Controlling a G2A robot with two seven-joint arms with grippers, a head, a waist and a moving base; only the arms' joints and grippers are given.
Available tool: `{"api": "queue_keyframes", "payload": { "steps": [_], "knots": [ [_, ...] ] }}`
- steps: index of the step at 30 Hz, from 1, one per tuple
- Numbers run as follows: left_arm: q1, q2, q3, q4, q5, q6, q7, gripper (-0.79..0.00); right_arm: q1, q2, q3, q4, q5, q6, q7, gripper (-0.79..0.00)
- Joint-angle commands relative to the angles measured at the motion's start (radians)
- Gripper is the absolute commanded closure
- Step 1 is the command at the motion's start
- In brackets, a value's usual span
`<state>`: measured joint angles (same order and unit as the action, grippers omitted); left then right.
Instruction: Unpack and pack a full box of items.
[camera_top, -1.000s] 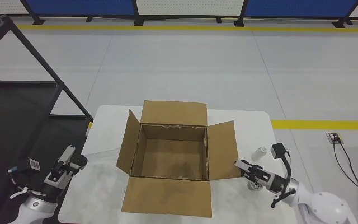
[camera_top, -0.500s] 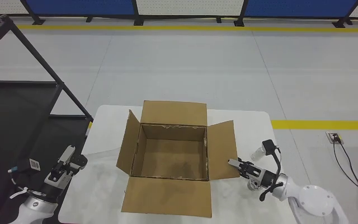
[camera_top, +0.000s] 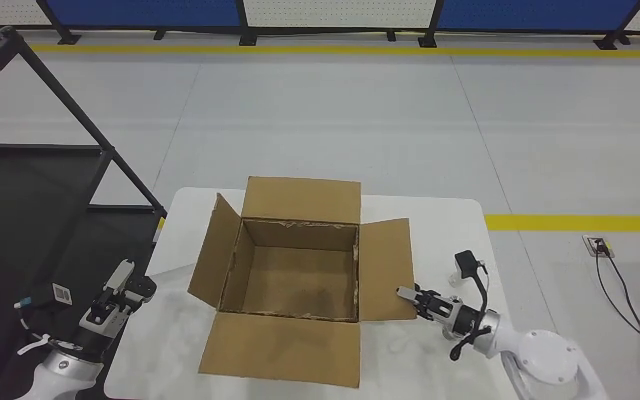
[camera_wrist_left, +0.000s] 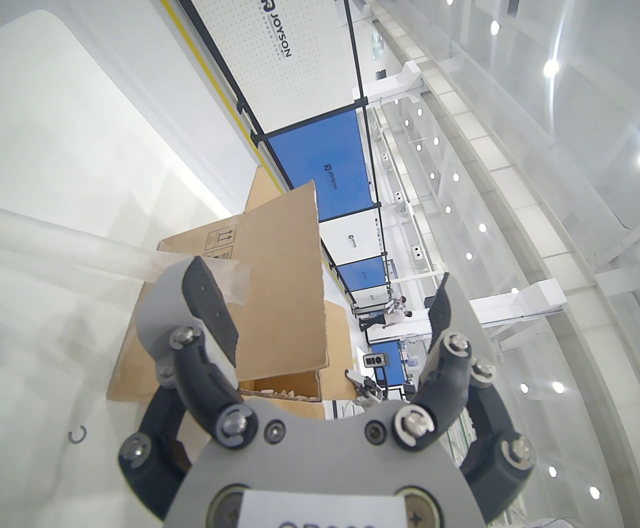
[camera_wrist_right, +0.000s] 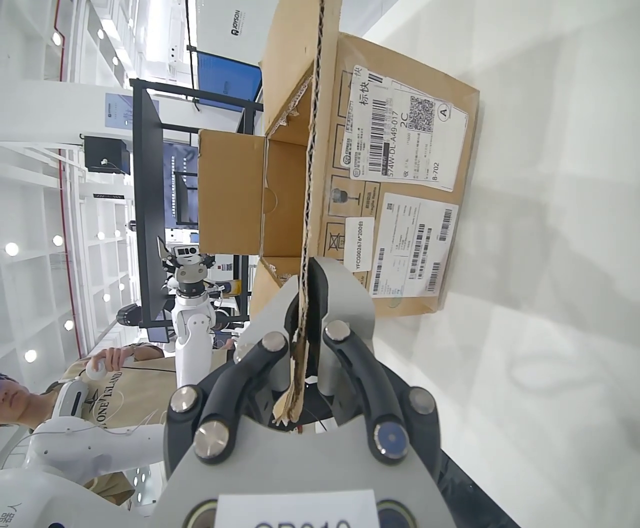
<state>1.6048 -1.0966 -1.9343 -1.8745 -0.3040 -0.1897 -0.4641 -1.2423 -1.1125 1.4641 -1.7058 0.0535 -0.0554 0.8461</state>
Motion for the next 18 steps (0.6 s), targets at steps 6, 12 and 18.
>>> {"api": "queue_keyframes", "payload": {
  "steps": [6,12,18],
  "knots": [
    [0.000,0.000,0.000,0.000,0.000,0.000,0.000,-0.785,-0.040,0.009,0.043,-0.031,-0.006,-0.024,-0.017,-0.785],
    [0.000,0.000,0.000,0.000,0.000,0.000,0.000,-0.785,-0.132,0.025,0.161,-0.085,-0.021,-0.020,-0.033,-0.785],
    [0.000,0.000,0.000,0.000,0.000,0.000,0.000,-0.785,-0.240,0.037,0.311,-0.063,0.018,0.002,-0.051,-0.785]
  ]
}}
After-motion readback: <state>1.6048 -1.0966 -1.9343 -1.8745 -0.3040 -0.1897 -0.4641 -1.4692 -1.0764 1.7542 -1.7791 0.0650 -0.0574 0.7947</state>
